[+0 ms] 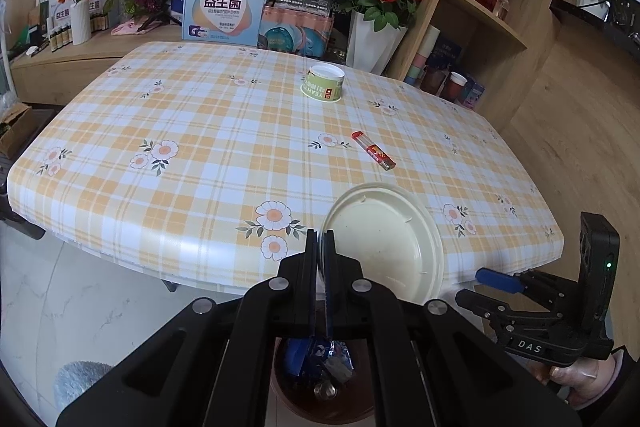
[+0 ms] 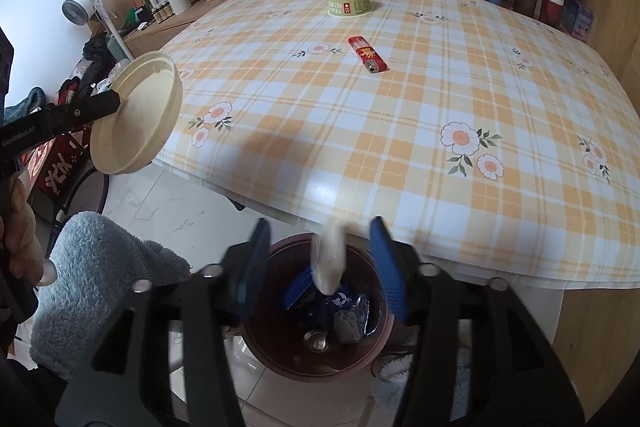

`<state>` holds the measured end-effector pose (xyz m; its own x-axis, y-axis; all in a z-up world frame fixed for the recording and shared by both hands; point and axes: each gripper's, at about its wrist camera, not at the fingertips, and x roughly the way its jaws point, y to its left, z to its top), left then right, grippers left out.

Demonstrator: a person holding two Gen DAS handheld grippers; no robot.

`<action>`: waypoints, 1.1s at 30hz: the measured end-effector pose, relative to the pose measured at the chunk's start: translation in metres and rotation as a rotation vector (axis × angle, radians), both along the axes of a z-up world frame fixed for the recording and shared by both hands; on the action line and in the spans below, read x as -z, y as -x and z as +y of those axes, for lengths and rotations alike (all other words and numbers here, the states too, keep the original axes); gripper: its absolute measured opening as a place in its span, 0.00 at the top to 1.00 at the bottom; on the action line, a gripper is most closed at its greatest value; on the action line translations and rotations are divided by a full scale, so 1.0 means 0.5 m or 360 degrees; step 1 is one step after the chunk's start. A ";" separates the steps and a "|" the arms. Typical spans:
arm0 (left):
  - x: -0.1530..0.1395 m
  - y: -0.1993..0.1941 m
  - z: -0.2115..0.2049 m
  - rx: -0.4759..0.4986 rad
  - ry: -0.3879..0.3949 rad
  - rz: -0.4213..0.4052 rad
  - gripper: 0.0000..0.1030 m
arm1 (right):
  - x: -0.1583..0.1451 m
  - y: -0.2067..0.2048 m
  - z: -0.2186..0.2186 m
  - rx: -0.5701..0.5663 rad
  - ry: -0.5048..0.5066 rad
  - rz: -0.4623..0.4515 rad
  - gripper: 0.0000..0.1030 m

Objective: Collect trash
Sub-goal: 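Carry the tissue over the bin and open the right gripper while the left carries the plate, then lower the paper plate over the bin and open the left gripper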

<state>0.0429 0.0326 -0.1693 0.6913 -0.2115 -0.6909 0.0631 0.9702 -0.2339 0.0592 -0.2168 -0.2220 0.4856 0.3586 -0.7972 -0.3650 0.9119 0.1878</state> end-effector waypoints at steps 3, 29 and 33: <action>0.002 0.003 -0.001 -0.0005 -0.0003 0.0003 0.97 | -0.008 0.000 -0.001 0.0004 0.0010 -0.0025 0.39; 0.065 0.024 -0.103 0.0246 -0.0056 0.0164 0.97 | -0.081 -0.004 -0.101 0.0321 -0.0019 -0.0283 0.09; 0.083 0.025 -0.121 0.0299 -0.0055 0.0217 0.97 | -0.077 -0.004 -0.110 0.0336 -0.0023 -0.0275 0.09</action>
<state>0.0303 -0.0279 -0.2109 0.5418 -0.3021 -0.7843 0.2133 0.9520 -0.2194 0.0612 -0.2717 -0.1837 0.6793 0.2455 -0.6916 -0.1946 0.9689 0.1528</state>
